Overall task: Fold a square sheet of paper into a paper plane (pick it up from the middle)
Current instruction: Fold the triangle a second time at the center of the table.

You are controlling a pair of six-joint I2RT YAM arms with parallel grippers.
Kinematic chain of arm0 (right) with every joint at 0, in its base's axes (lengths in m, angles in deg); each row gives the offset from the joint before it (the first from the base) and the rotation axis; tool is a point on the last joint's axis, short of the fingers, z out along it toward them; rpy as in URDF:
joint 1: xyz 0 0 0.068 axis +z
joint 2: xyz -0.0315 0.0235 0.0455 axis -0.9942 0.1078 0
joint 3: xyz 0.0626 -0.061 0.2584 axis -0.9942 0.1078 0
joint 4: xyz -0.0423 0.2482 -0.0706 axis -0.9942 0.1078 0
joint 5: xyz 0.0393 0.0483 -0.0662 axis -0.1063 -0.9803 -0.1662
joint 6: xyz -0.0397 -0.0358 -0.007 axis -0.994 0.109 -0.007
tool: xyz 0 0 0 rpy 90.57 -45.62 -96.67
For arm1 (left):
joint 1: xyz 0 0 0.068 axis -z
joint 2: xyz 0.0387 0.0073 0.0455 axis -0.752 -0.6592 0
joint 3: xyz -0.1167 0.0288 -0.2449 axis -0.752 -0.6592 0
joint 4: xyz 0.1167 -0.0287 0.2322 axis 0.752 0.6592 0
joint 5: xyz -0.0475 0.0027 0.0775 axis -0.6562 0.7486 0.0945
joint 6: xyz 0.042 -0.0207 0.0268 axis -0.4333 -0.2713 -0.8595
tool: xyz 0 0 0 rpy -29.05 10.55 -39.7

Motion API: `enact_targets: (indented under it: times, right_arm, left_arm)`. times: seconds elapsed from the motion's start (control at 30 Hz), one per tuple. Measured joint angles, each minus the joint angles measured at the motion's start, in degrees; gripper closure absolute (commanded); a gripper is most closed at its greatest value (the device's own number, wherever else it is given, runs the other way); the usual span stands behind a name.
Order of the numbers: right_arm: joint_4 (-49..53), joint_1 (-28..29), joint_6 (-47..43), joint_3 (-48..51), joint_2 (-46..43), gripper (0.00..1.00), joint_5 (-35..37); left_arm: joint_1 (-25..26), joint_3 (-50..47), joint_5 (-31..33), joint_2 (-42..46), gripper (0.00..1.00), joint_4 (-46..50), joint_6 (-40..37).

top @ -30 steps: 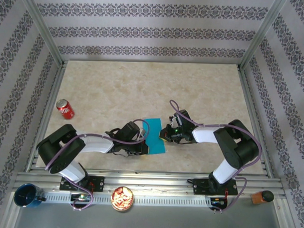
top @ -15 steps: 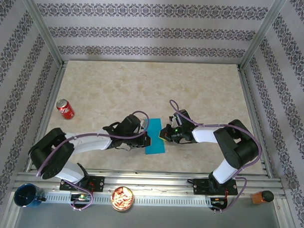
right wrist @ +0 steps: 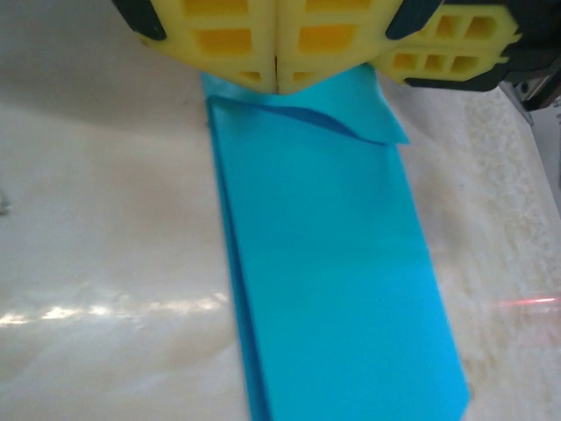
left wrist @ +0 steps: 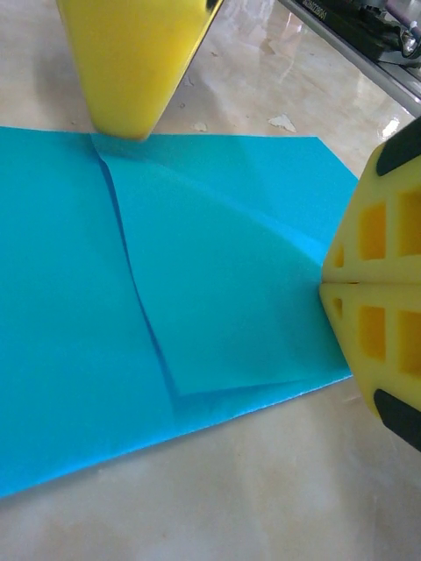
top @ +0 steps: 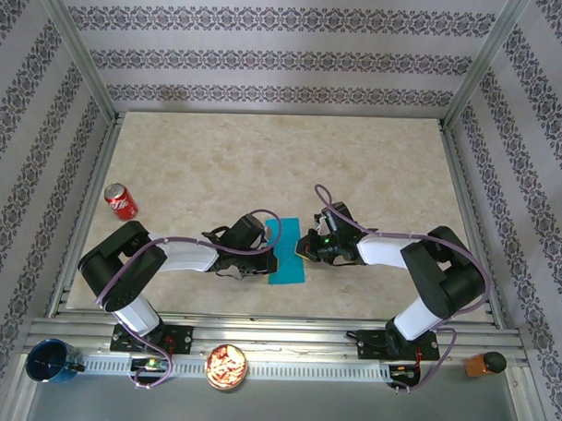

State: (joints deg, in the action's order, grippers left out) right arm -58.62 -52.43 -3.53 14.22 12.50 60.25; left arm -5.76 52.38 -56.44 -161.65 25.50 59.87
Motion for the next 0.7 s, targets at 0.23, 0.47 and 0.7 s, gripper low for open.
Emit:
enact_targets:
  times: [0.23, 0.47, 0.7]
  right_arm:
    - [-0.39, 4.55, 0.24, -1.4, 1.16, 1.0, -0.04]
    - [-1.44, 3.69, 0.66, -1.38, 4.07, 1.0, -0.15]
    - [-0.35, -4.15, -0.26, -1.11, 3.04, 1.0, 0.48]
  left_arm:
    - [0.0, -0.37, -0.17, 0.11, 1.0, -0.68, -0.2]
    - [0.0, -0.13, -0.2, 0.09, 1.0, -0.42, -1.14]
    - [0.0, -0.39, -0.26, 0.09, 1.0, -0.92, -1.25]
